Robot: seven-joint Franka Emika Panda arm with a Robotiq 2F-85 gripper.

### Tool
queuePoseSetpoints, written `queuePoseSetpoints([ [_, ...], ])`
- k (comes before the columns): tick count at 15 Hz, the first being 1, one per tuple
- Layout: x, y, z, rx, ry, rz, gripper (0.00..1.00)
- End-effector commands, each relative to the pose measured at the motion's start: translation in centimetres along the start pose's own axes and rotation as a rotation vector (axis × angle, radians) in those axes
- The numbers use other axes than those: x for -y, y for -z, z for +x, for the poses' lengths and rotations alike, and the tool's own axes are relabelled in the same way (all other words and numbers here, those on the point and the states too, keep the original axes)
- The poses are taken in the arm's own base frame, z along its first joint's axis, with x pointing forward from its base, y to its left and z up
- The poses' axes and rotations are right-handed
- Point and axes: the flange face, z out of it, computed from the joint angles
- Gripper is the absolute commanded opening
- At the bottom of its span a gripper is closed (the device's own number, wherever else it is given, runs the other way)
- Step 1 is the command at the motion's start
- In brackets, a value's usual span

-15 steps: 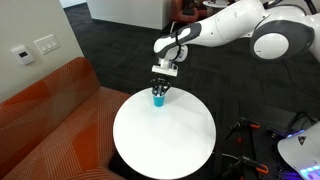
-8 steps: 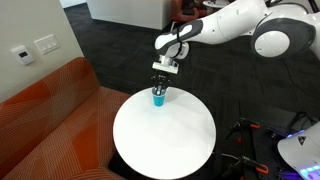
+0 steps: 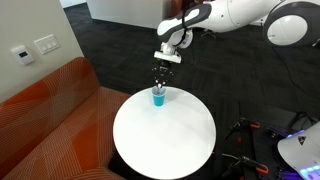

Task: Put the marker on the table

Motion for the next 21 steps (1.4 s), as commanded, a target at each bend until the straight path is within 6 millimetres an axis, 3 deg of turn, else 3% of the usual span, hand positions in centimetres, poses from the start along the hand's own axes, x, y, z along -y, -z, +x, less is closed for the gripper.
queuePoseSetpoints([
  [1,-1.7,3.6,-3.9,0.012,0.029,0.005,0.05],
  [6,-2.6,6.1,-10.1,-0.038,0.210,0.002,0.05],
  [10,-2.6,5.8,-16.0,-0.108,0.371,-0.060,0.05],
  [16,-1.5,1.2,-22.5,-0.252,0.556,-0.169,0.05],
  [21,-0.7,-3.5,-23.7,-0.378,0.640,-0.197,0.05],
])
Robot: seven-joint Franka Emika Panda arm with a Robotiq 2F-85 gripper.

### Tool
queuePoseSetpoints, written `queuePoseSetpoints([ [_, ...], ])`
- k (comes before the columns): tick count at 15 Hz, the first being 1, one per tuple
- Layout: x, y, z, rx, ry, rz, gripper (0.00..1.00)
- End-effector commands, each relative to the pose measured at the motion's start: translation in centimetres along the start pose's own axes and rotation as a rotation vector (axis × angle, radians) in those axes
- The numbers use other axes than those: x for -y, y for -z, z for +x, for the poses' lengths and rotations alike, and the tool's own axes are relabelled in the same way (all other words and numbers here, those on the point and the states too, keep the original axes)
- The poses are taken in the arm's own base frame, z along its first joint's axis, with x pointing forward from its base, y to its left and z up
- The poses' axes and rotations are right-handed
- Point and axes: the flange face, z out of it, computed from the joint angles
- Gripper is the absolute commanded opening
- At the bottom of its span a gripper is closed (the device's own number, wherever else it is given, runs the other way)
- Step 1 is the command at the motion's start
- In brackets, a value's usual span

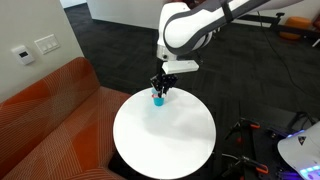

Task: Put the marker on the table

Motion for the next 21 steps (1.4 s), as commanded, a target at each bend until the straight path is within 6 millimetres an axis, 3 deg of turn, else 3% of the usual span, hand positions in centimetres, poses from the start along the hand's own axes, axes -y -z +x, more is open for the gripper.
queuePoseSetpoints([
  [1,0.8,-2.0,-1.0,-0.090,0.022,-0.022,0.05],
  [14,6.2,-12.0,-1.5,-0.221,-0.140,-0.044,0.05],
  [21,6.9,-16.3,0.0,-0.298,-0.276,-0.121,0.05],
])
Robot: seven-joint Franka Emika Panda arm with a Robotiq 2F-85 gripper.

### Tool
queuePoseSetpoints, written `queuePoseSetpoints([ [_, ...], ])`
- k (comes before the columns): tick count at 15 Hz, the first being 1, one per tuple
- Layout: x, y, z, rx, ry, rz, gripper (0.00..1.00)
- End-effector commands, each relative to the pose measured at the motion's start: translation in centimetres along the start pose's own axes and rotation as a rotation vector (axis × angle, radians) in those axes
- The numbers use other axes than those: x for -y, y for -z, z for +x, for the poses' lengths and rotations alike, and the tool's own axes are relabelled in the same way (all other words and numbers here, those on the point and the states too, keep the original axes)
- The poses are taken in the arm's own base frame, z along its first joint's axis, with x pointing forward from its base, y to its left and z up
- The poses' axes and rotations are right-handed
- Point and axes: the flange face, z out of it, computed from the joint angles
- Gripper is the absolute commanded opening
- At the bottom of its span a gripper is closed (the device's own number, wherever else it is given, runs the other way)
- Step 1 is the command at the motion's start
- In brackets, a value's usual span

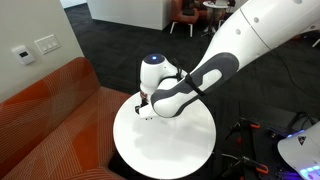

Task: Put the marker on the table

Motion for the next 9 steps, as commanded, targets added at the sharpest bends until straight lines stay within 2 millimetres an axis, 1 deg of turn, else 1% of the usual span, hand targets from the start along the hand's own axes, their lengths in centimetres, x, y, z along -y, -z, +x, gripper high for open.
queuePoseSetpoints([
  [1,1.1,-1.9,0.3,-0.054,-0.055,-0.030,0.05],
  [5,1.2,-4.0,-0.3,-0.066,-0.073,-0.063,0.05],
  [9,1.6,-5.0,-0.7,-0.068,-0.083,-0.081,0.05],
])
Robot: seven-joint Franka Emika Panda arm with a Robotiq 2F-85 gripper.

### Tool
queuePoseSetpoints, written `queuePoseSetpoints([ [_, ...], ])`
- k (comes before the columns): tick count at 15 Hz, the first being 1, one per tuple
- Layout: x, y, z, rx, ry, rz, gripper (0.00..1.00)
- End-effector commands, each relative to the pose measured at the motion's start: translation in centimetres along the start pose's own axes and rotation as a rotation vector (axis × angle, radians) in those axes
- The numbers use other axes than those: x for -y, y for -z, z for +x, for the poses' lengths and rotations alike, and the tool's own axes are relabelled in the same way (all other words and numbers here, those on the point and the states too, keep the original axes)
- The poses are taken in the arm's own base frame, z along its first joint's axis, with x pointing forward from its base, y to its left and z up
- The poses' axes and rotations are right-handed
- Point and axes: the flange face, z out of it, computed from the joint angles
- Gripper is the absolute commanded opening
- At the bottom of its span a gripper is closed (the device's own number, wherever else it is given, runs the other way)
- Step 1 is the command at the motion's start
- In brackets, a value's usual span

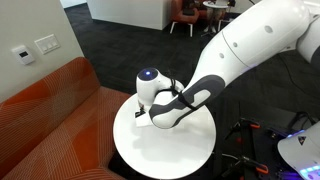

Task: Put the marker on the table

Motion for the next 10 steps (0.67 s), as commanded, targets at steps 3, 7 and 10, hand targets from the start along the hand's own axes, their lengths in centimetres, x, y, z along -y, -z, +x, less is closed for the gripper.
queuePoseSetpoints([
  [3,1.2,-0.4,0.0,-0.019,-0.018,-0.011,0.08],
  [7,1.4,-0.2,0.1,-0.015,-0.022,-0.001,0.60],
  [10,1.5,0.8,0.3,-0.006,-0.027,0.019,0.84],
])
